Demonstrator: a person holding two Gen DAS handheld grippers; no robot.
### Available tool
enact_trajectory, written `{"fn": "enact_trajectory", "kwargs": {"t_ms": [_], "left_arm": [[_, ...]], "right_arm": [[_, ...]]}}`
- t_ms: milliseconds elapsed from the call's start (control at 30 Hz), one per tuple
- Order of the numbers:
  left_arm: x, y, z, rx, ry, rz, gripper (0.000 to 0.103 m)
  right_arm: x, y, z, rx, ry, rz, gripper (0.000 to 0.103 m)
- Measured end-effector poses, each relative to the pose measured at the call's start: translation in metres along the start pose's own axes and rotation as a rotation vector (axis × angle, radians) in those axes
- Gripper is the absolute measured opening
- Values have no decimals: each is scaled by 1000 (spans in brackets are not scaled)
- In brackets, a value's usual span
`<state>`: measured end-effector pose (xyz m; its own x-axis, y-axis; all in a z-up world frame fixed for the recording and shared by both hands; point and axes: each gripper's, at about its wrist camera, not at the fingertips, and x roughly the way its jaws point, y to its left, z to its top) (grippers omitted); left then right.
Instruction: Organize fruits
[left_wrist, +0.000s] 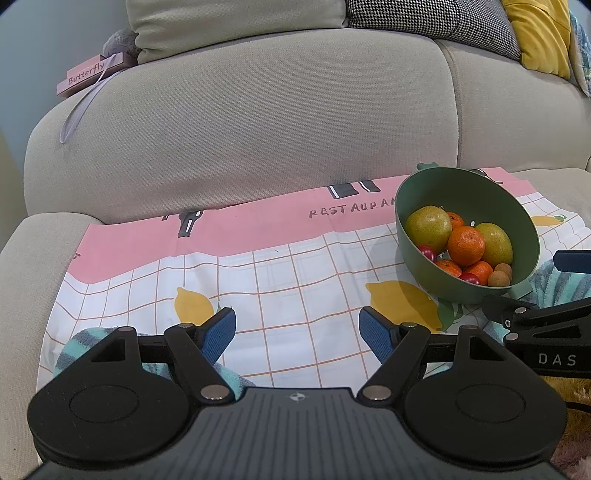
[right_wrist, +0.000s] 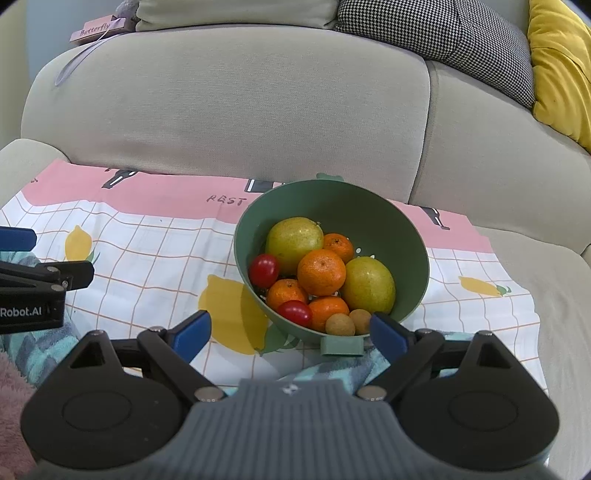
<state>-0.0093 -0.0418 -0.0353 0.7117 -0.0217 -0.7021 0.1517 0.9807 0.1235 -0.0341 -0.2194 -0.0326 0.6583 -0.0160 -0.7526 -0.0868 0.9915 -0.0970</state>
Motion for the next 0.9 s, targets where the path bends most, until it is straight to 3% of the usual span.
{"fn": "enact_trajectory", "kwargs": {"t_ms": [900], "left_arm": [[-2, -1, -1, -13, -5, -2, 89]], "right_arm": [[2, 0, -2, 1, 4, 1, 90]]}}
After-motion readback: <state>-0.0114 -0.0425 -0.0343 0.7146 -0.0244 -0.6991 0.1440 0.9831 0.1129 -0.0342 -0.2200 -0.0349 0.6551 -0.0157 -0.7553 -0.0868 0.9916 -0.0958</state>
